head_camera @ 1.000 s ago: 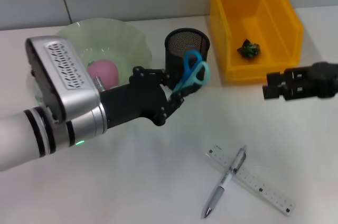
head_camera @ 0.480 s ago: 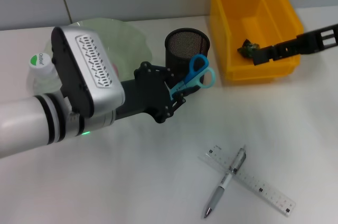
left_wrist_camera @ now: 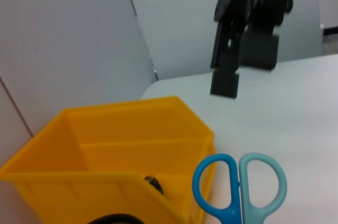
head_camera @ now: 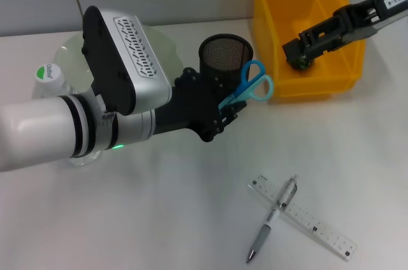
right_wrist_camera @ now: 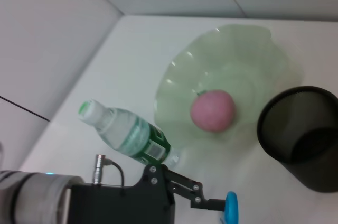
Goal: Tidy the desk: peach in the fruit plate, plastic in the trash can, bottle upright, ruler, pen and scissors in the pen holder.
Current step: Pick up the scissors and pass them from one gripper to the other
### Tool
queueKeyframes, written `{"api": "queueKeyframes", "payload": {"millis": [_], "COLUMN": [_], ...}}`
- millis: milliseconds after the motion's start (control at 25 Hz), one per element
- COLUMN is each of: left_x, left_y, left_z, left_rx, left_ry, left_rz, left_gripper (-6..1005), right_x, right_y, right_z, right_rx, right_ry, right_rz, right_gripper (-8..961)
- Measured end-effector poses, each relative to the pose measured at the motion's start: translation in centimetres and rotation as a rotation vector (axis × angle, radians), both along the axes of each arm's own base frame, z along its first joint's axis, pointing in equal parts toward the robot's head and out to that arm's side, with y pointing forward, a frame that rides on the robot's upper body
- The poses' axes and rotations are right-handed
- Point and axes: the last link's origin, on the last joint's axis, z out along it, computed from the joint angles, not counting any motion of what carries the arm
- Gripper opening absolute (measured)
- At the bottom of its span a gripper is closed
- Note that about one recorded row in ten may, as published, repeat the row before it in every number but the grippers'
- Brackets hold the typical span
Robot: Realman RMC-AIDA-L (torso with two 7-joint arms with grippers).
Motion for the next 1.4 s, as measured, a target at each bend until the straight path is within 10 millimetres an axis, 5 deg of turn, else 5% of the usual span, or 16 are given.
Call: {"api": "queueKeyframes", "payload": {"millis": [360, 1400], "left_x": [0.7, -1.3], "left_y": [-0.4, -1.2], "left_z": [0.0, -0.8], "left_rx": [-0.004, -0.034], "left_ry": [-0.014, 0.004], "left_rz": [-0.009, 0.061], "left_gripper": [335, 351], "right_x": [-1.9, -1.3], "right_y": [0.6, 0.4], "right_z": [-1.5, -7.4], "right_rx": [-0.042, -0.098], "right_ry": [-0.102, -0.135], "right_rz": [0.005, -0.012], "right_gripper": [757, 756]}}
